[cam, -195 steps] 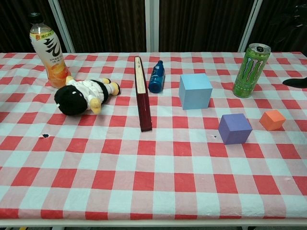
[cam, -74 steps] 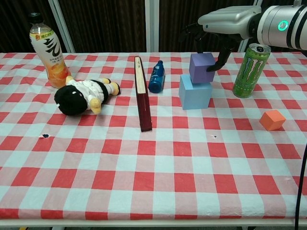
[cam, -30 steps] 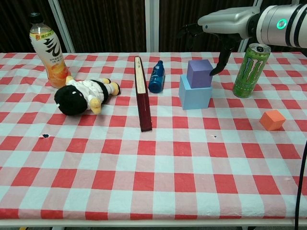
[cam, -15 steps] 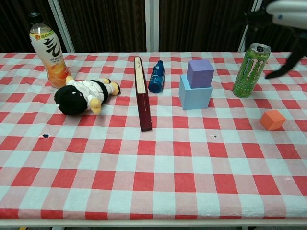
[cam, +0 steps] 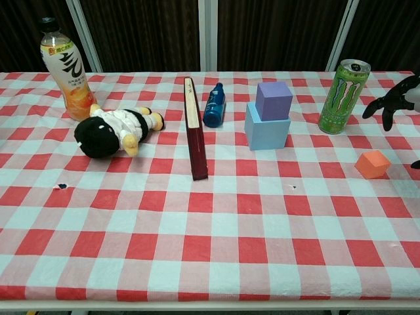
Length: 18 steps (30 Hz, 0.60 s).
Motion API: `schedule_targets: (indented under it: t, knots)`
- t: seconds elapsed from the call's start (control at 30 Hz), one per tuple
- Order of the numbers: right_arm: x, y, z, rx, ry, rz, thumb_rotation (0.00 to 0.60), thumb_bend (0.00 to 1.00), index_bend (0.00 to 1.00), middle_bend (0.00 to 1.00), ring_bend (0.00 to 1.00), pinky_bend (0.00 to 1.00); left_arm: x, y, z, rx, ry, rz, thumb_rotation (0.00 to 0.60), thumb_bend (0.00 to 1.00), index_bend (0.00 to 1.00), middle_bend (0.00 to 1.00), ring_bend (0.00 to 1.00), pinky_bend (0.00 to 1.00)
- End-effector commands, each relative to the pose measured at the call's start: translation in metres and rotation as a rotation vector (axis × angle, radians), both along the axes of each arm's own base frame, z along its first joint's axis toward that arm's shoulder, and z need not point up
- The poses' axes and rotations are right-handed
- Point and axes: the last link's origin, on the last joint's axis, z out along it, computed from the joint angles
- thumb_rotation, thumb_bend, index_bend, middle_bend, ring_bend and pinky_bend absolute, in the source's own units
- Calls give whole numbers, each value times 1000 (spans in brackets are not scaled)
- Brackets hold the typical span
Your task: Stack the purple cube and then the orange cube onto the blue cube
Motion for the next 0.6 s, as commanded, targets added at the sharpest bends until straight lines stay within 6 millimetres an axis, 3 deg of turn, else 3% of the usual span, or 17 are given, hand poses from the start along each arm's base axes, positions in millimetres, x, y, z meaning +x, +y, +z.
schedule_targets:
  t: [0.03, 0.6]
  knots:
    - [-7, -2, -7, 6, 2, -24, 600, 50, 207, 355, 130, 87, -1, 0, 0, 0, 0, 2, 600, 86, 206, 179, 128, 233]
    - [-14, -21, -30, 15, -11, -55, 600, 68, 208, 367, 130, 87, -4, 1, -1, -6, 5, 12, 600, 86, 206, 179, 127, 233]
